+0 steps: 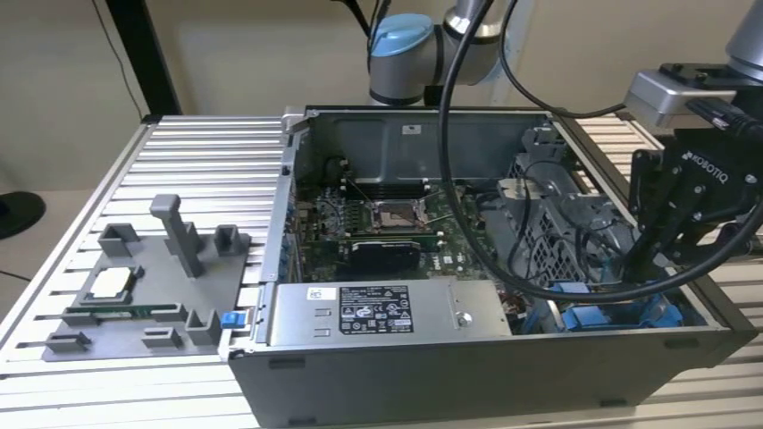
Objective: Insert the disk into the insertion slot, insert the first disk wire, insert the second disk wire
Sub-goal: 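Insert the first disk wire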
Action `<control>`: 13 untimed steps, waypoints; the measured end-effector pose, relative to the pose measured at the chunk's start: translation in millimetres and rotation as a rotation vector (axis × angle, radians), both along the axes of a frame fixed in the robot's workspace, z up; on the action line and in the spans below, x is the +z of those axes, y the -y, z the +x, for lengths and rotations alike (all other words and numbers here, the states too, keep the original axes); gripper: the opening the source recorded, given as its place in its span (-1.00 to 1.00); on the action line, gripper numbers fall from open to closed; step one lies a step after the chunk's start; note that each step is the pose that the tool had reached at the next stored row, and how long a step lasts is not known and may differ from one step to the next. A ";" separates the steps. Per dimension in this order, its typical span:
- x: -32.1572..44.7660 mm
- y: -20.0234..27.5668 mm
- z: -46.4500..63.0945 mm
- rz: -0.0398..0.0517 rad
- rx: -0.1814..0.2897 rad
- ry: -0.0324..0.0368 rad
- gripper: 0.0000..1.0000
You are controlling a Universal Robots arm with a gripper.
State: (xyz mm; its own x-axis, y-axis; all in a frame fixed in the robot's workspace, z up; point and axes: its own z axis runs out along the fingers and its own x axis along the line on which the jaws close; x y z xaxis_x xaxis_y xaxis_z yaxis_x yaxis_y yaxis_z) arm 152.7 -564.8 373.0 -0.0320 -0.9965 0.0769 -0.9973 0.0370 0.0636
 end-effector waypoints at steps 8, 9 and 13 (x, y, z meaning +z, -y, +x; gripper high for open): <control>-0.9 0.0 0.1 0.0004 0.000 0.0065 -1.00; -1.3 0.0 0.1 0.0005 0.000 0.0086 -1.00; -1.4 0.0 0.1 0.0003 0.000 0.0106 -1.00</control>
State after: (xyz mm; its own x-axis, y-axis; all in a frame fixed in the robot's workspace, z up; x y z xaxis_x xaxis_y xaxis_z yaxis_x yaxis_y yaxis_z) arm 152.8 -564.8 371.5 -0.0328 -0.9965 0.0762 -0.9979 0.0369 0.0530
